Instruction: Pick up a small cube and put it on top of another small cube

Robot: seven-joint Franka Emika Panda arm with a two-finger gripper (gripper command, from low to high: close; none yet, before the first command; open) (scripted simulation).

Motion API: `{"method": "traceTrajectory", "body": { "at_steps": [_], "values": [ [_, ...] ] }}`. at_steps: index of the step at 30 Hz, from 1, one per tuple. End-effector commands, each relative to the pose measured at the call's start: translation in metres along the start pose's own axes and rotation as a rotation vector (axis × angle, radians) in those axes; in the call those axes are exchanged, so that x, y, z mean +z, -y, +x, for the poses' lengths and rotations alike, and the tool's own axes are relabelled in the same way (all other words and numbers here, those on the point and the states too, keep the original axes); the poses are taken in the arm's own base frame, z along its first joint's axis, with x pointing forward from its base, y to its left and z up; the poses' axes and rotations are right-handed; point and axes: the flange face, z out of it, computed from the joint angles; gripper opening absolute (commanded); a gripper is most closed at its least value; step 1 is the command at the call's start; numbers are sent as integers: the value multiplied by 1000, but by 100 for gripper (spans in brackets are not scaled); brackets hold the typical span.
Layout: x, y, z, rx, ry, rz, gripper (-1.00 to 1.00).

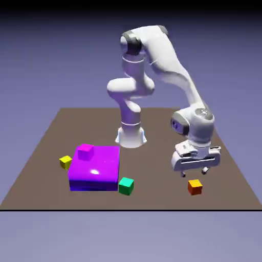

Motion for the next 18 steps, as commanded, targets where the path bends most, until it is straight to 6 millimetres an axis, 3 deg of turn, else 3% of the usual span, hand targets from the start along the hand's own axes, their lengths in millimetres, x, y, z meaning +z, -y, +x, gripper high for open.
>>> {"method": "traceTrajectory", "body": {
  "at_steps": [1, 5, 6, 7, 8, 12, 18],
  "values": [
    [0, 0, 0, 0, 0, 0, 0],
    [66, 2, 2, 0, 0, 0, 0],
    [70, 2, 2, 0, -1, 0, 0],
    [70, 2, 2, 0, -1, 0, -100],
    [70, 2, 2, 0, -1, 0, -100],
    [4, 0, 0, 0, 0, 0, -100],
    [-20, -78, 73, 453, 45, 49, -100]
  ]
}}
